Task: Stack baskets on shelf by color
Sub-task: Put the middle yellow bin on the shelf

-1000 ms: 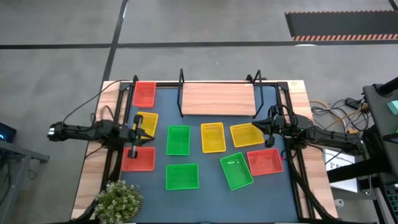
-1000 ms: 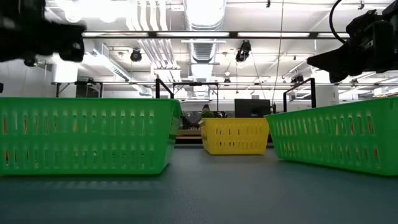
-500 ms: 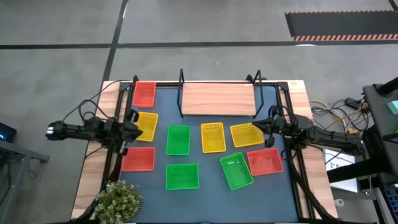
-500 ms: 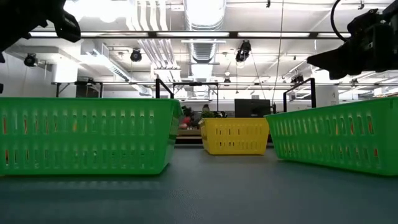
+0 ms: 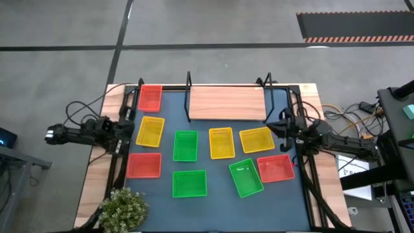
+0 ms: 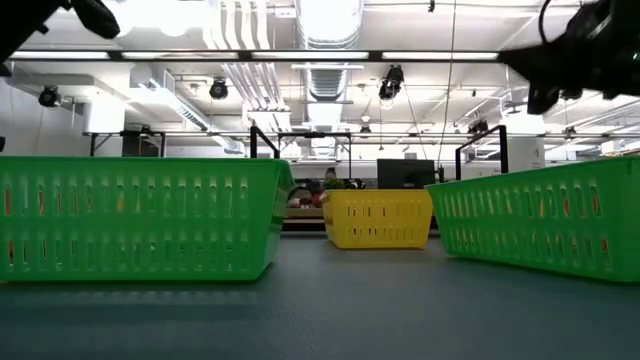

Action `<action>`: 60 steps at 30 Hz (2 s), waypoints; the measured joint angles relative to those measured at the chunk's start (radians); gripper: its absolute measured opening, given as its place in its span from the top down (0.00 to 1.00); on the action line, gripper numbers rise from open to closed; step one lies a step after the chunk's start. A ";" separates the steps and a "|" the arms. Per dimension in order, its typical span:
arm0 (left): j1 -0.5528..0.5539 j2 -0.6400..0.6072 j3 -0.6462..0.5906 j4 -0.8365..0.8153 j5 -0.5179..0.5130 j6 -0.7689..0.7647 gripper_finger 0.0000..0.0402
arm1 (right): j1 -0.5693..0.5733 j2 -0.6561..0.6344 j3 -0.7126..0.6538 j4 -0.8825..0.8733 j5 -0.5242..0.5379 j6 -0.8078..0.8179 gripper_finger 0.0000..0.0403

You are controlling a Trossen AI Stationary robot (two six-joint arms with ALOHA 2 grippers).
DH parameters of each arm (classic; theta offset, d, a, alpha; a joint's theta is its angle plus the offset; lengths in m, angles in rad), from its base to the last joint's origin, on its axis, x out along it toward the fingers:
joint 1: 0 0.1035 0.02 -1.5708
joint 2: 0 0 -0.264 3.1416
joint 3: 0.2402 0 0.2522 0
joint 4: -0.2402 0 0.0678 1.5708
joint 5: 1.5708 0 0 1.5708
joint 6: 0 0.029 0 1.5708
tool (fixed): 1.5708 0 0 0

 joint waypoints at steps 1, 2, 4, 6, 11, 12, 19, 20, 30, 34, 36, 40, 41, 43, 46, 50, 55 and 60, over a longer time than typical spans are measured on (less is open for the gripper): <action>-0.001 0.025 0.013 -0.002 0.004 0.002 1.00 | 0.000 0.000 0.000 0.045 -0.024 -0.019 0.98; -0.001 0.053 0.027 -0.007 0.004 0.001 1.00 | 0.000 0.000 0.000 0.080 -0.043 -0.042 0.98; -0.001 0.121 0.066 -0.009 0.002 0.001 1.00 | 0.000 0.000 0.000 0.143 -0.058 -0.085 0.98; -0.001 0.196 0.112 -0.005 -0.004 -0.012 1.00 | 0.000 0.000 0.000 0.177 -0.057 -0.103 0.98; -0.001 0.387 0.245 -0.009 -0.015 -0.026 1.00 | 0.000 0.005 0.000 0.182 -0.050 -0.162 0.98; -0.001 0.432 0.273 -0.010 -0.015 -0.034 1.00 | 0.000 0.006 0.000 0.190 -0.050 -0.175 0.98; -0.001 0.744 0.439 -0.021 -0.015 -0.079 1.00 | 0.000 0.006 0.000 0.295 -0.056 -0.210 0.98; -0.003 0.787 0.455 -0.041 -0.015 -0.090 1.00 | 0.000 0.006 0.000 0.303 -0.059 -0.222 0.98; -0.003 1.124 0.716 -0.372 -0.014 -0.135 1.00 | 0.000 0.006 0.000 0.303 -0.058 -0.267 0.98; -0.004 1.206 0.893 -0.712 -0.015 -0.209 1.00 | 0.000 0.006 0.000 0.303 -0.058 -0.249 0.98; -0.013 1.256 0.985 -0.900 -0.015 -0.237 1.00 | 0.000 0.006 0.000 0.303 -0.058 -0.239 0.98; -0.035 1.354 1.157 -1.186 -0.014 -0.260 1.00 | 0.000 0.006 0.000 0.303 -0.058 -0.239 0.98; -0.039 1.381 1.195 -1.250 -0.014 -0.261 1.00 | 0.000 0.006 0.000 0.303 -0.058 -0.239 0.98; -0.041 1.432 1.257 -1.345 -0.012 -0.261 1.00 | 0.000 0.006 0.000 0.300 -0.058 -0.239 0.98; -0.040 1.496 1.322 -1.405 -0.013 -0.259 1.00 | 0.000 0.006 0.000 0.293 -0.058 -0.240 0.98; -0.039 1.569 1.367 -1.399 -0.013 -0.209 1.00 | 0.000 0.006 0.000 0.292 -0.058 -0.245 0.98; -0.032 1.614 1.393 -1.400 -0.007 -0.132 0.93 | 0.000 0.006 0.000 0.291 -0.058 -0.247 0.98; -0.024 1.630 1.388 -1.357 -0.072 -0.025 0.76 | 0.000 0.006 0.000 0.286 -0.057 -0.247 0.98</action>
